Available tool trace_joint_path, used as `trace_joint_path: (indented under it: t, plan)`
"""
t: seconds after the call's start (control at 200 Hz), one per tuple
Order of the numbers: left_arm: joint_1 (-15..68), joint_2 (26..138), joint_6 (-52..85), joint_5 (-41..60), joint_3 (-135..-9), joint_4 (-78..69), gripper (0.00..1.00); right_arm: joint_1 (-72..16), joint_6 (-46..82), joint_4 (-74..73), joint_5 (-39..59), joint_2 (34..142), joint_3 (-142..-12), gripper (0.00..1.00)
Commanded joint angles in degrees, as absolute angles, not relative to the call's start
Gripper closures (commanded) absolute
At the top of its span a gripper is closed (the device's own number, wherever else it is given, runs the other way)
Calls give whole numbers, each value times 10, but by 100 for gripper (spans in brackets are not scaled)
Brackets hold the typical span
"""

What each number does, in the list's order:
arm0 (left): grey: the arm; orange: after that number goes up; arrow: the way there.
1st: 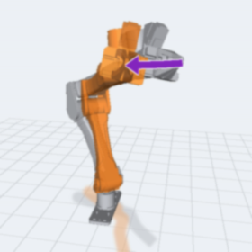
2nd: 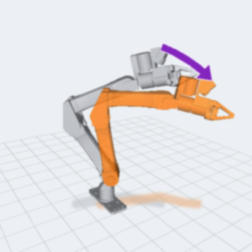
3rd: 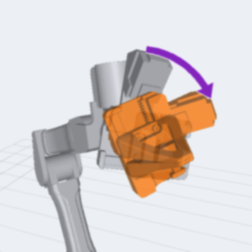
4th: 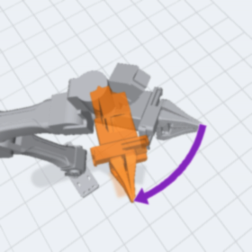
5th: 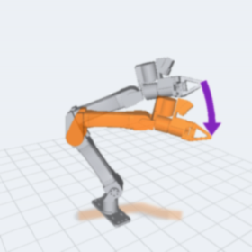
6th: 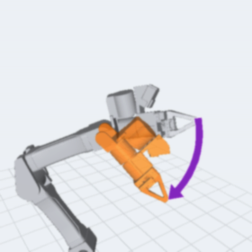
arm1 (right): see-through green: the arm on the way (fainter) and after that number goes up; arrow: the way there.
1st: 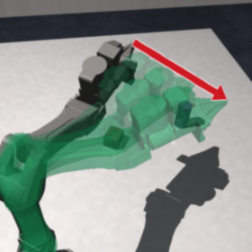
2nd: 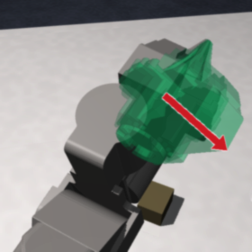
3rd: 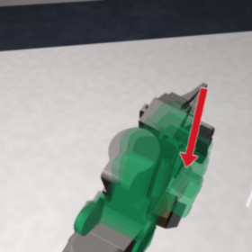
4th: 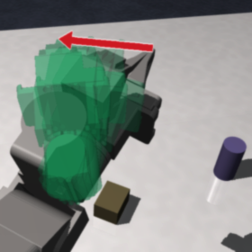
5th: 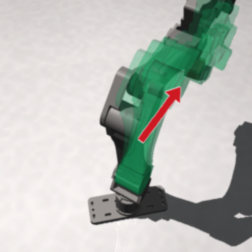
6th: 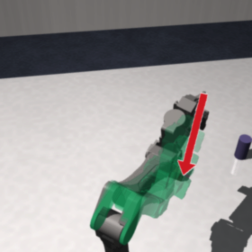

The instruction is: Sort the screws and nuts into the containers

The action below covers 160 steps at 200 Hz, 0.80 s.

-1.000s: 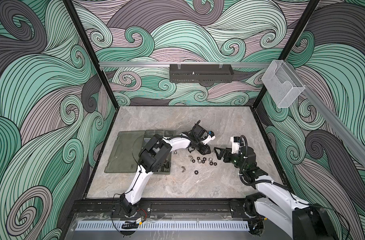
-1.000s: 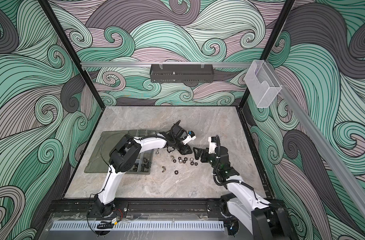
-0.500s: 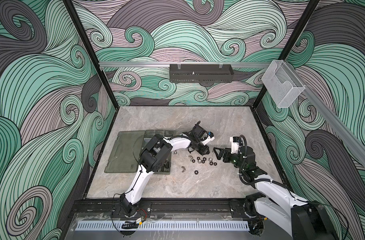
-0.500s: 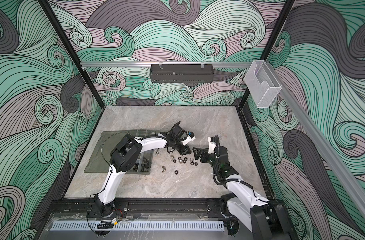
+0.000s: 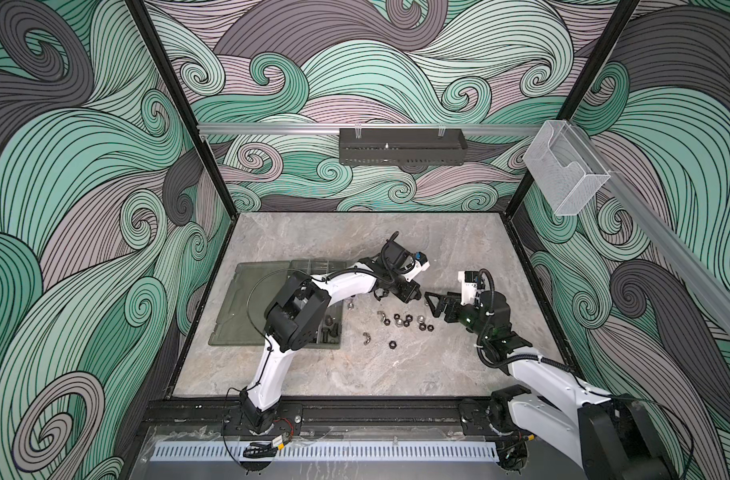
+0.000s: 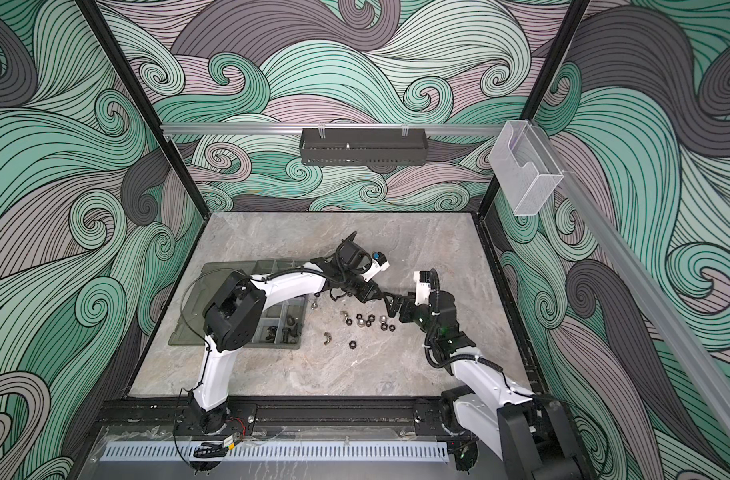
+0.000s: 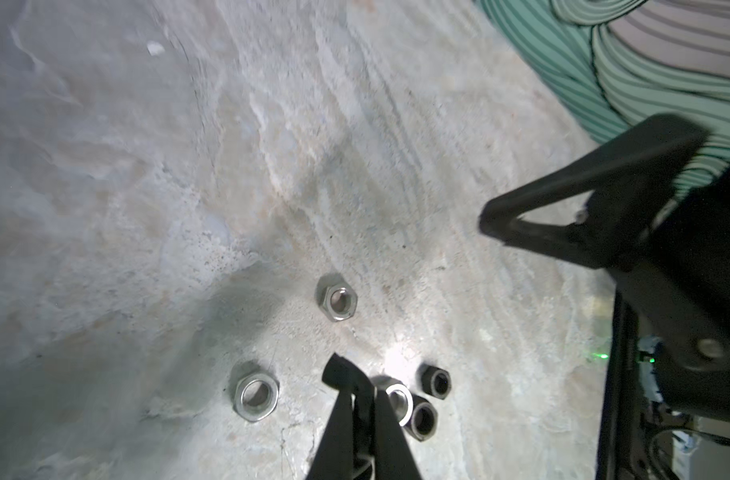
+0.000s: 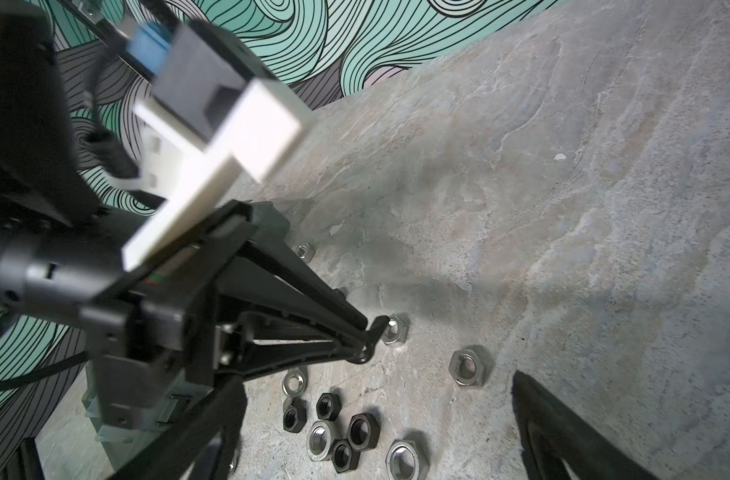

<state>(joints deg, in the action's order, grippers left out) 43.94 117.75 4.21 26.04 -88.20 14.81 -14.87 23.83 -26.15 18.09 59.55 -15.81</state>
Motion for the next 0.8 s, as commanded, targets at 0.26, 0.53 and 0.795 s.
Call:
trace_joint_path:
  t: [0.26, 0.53, 0.795]
  plan:
    - [407, 1029, 101, 202, -759, 145, 89, -173, 213, -315, 246, 650, -181, 1]
    - [382, 838, 128, 85, -613, 241, 90, -260, 141, -306, 280, 686, -224, 1]
    - [361, 659, 188, -50, -492, 330, 89, -324, 124, -329, 323, 753, -260, 1]
